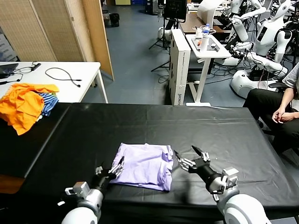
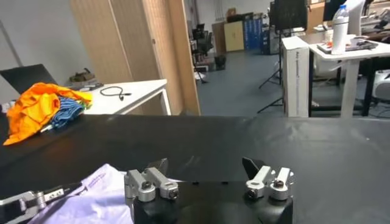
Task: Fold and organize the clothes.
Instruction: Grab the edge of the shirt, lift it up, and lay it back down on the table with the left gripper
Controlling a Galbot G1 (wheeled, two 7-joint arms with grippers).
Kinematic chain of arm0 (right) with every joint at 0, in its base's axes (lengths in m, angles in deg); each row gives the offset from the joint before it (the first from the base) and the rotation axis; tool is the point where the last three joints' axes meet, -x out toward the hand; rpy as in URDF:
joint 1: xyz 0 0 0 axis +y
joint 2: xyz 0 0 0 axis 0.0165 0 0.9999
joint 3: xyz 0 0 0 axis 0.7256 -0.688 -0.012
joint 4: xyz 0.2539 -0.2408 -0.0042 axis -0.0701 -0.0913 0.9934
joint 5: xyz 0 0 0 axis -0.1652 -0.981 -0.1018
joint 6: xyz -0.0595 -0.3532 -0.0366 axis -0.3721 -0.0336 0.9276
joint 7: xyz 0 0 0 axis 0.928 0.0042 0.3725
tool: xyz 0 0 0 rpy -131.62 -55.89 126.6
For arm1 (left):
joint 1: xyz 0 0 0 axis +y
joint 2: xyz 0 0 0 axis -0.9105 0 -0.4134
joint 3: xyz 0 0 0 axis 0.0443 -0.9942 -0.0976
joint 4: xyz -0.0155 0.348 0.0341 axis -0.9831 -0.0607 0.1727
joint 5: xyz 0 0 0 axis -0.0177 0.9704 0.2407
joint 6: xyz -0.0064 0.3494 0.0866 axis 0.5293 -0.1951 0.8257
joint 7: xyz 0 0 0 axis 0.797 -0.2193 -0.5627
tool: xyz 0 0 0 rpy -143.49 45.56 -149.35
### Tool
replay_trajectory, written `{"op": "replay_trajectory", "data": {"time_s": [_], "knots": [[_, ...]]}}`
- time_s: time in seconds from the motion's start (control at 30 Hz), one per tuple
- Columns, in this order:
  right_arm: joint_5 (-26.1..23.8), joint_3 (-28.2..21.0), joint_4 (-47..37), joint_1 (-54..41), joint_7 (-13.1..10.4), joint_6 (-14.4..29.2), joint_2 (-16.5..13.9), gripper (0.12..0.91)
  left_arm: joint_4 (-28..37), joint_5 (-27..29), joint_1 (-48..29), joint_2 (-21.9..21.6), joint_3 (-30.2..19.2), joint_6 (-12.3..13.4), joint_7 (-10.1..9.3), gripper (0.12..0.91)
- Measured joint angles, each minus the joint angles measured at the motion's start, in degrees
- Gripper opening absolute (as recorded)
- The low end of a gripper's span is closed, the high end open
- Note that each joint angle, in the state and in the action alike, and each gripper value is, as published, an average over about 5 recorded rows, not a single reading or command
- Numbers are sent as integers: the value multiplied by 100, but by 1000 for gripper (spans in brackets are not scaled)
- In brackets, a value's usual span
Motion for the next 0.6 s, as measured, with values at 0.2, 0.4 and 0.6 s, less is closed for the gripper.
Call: {"op": "replay_trajectory", "data": {"time_s": [0.2,0.4,0.6], "knots": [[-12,37,31,46,-3,0,11,907,183,-66,-41,3,-2,120,86,833],[-32,43,31,38,-9,0,43,907,237,-155,-32,7,-21,159,153,505],[-80,65,24,71,-16,2,68,907,224,-394,-32,23,-20,53,137,194]]}}
